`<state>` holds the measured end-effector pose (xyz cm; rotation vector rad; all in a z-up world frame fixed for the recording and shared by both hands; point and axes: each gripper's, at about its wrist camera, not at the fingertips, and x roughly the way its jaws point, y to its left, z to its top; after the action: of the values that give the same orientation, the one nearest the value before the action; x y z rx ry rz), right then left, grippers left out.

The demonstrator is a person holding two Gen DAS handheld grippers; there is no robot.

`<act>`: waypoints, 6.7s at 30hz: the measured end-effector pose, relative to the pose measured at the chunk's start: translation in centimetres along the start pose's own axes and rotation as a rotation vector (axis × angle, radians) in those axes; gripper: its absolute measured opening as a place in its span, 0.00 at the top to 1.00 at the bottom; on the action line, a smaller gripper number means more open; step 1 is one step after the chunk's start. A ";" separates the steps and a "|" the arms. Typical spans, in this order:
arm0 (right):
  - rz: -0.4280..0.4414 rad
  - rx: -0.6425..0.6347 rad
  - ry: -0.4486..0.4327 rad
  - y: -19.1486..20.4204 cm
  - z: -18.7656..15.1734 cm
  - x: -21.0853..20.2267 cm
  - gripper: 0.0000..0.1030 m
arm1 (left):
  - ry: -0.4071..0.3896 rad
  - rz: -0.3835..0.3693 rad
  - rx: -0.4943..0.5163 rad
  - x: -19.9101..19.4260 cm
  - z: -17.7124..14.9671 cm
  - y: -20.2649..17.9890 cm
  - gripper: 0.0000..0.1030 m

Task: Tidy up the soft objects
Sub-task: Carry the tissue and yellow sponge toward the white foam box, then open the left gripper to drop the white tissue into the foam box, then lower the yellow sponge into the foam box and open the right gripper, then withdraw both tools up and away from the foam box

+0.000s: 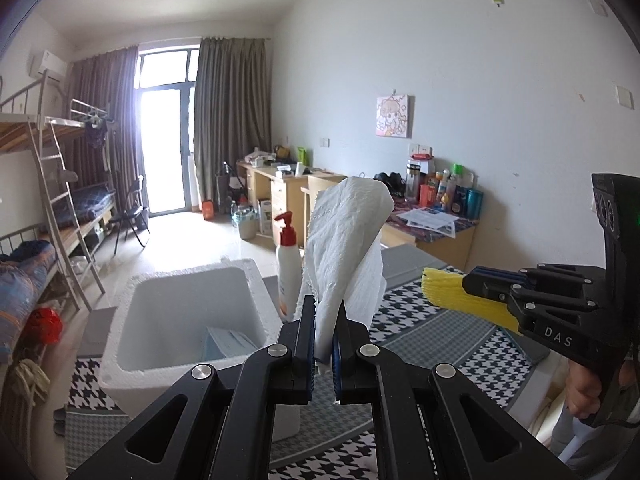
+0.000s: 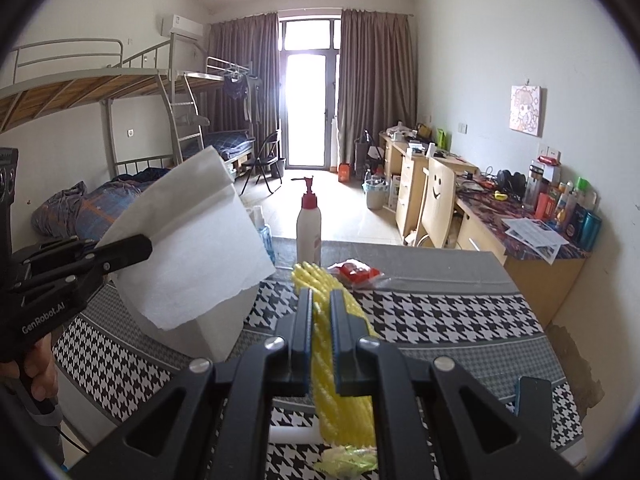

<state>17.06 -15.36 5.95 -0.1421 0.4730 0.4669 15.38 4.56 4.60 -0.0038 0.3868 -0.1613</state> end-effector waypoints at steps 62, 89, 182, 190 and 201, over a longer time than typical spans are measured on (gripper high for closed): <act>0.137 -0.105 -0.019 7.3 7.0 5.1 0.90 | 0.086 0.370 -0.162 4.3 0.8 9.7 0.05; 0.246 -0.160 0.060 12.1 7.4 8.7 0.90 | 0.010 0.478 -0.197 -1.0 -1.8 12.6 0.01; 0.142 0.056 -0.109 -0.2 0.5 -2.5 0.12 | -0.046 0.143 -0.031 -4.7 -3.0 -1.9 0.01; 0.123 0.072 -0.124 -1.0 -0.5 -3.6 0.12 | -0.052 0.125 -0.045 -5.3 -3.9 -2.6 0.01; 0.093 0.080 -0.132 -1.9 -2.5 -5.1 0.12 | -0.066 0.109 -0.028 -5.2 -5.4 -4.3 0.01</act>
<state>12.92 -19.63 6.17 -0.0114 0.3689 0.5441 7.90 1.32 1.74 -0.0160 0.3223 -0.0483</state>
